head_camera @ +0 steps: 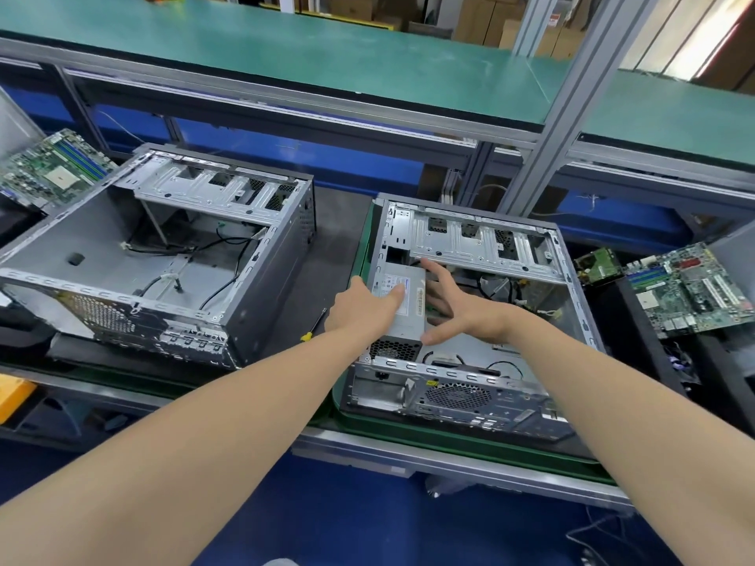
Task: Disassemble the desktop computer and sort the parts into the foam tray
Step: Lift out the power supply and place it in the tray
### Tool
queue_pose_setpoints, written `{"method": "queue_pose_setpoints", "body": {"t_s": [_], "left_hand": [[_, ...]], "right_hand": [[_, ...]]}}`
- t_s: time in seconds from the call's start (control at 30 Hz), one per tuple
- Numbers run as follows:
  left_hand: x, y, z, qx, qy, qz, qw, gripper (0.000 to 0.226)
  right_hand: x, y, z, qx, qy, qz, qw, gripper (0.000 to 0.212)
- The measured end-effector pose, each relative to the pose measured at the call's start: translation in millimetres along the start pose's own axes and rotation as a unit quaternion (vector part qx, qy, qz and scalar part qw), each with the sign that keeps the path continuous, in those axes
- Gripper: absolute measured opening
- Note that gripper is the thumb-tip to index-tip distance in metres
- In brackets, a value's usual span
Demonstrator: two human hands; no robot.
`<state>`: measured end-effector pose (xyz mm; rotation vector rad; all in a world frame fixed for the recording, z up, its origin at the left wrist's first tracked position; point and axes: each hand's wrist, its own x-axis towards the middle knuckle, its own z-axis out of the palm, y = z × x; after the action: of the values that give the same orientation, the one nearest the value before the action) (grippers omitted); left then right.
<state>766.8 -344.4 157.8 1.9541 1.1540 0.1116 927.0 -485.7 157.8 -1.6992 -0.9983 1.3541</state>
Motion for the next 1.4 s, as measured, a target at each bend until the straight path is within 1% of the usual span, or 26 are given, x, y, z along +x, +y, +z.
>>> {"method": "queue_pose_setpoints", "body": {"t_s": [0.03, 0.1, 0.13, 0.17, 0.27, 0.33, 0.4, 0.5, 0.73, 0.9, 1.13, 1.23, 1.4], "left_hand": [[-1, 2, 0, 0.032, 0.023, 0.029, 0.999, 0.083], [-2, 5, 2, 0.103, 0.061, 0.124, 0.985, 0.075], [-1, 7, 4, 0.137, 0.066, 0.166, 0.974, 0.072], [0, 8, 5, 0.163, 0.059, 0.187, 0.967, 0.067], [6, 8, 9, 0.2, 0.02, 0.165, 0.965, 0.058], [7, 7, 11, 0.214, 0.022, 0.161, 0.963, 0.057], [7, 7, 11, 0.218, 0.027, 0.162, 0.962, 0.056], [6, 7, 10, 0.212, 0.027, 0.159, 0.964, 0.055], [5, 7, 8, 0.182, 0.02, 0.153, 0.971, 0.054], [7, 5, 8, 0.166, 0.027, 0.161, 0.972, 0.054], [9, 4, 8, 0.157, 0.026, 0.165, 0.974, 0.055], [10, 4, 9, 0.144, 0.022, 0.16, 0.976, 0.06], [10, 3, 10, 0.14, 0.027, 0.15, 0.978, 0.08]], "right_hand": [[1, 2, 0, 0.003, 0.003, 0.001, 1.0, 0.145], [3, 6, 0, -0.024, 0.007, -0.001, 1.0, 0.15], [3, 8, 1, -0.053, 0.004, -0.005, 0.999, 0.151], [5, 9, 2, -0.084, 0.006, -0.011, 0.996, 0.152], [12, 15, 14, -0.169, 0.049, -0.051, 0.983, 0.157], [18, 19, 25, -0.234, 0.076, -0.086, 0.965, 0.158], [21, 21, 32, -0.26, 0.099, -0.1, 0.955, 0.155], [21, 21, 31, -0.263, 0.12, -0.108, 0.951, 0.146], [20, 13, 28, -0.267, 0.124, -0.108, 0.949, 0.141], [20, 14, 21, -0.278, 0.112, -0.107, 0.948, 0.142], [15, 13, 19, -0.317, 0.102, -0.115, 0.936, 0.142], [11, 15, 23, -0.335, 0.115, -0.115, 0.928, 0.14], [4, 19, 20, -0.335, 0.132, -0.114, 0.926, 0.136]]}}
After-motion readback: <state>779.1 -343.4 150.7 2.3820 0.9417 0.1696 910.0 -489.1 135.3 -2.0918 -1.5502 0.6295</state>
